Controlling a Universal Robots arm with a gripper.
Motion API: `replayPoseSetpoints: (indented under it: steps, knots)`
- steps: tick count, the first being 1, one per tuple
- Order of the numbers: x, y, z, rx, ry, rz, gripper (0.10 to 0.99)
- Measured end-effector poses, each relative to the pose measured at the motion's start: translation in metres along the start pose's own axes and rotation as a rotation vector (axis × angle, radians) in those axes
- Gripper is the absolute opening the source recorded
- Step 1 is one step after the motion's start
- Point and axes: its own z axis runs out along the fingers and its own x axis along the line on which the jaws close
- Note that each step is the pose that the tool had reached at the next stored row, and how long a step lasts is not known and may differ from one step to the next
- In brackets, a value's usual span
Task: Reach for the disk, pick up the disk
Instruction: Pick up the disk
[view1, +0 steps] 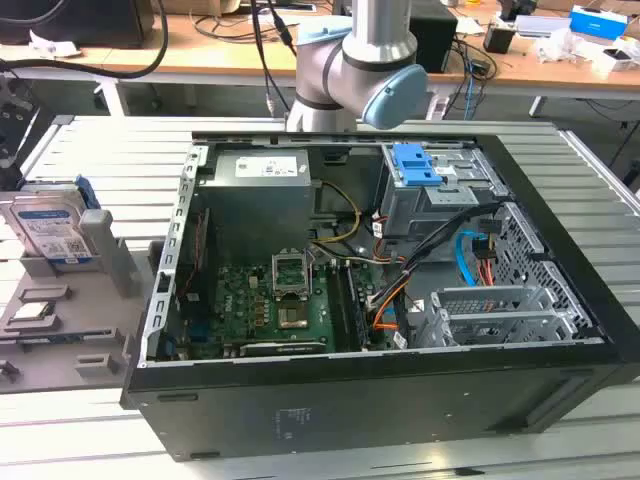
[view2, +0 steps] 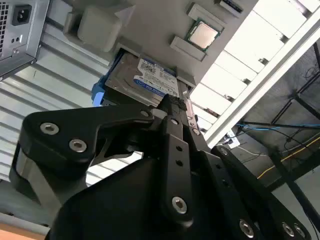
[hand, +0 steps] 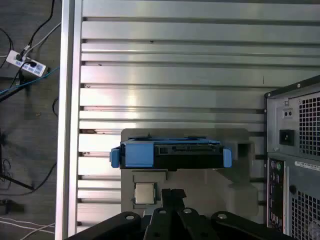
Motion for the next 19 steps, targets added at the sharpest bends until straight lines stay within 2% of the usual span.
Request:
replayPoseSetpoints:
  steps: [5,11,19]
  knots:
    - [0.0000,0.0000,0.0001,0.000,0.0029,-0.078,0.106]
    - [0.0000,0.0000,0.0000,0.000,0.0075,-0.197,0.106]
    - [0.0000,0.0000,0.0000,0.000,0.0119,-0.314,0.106]
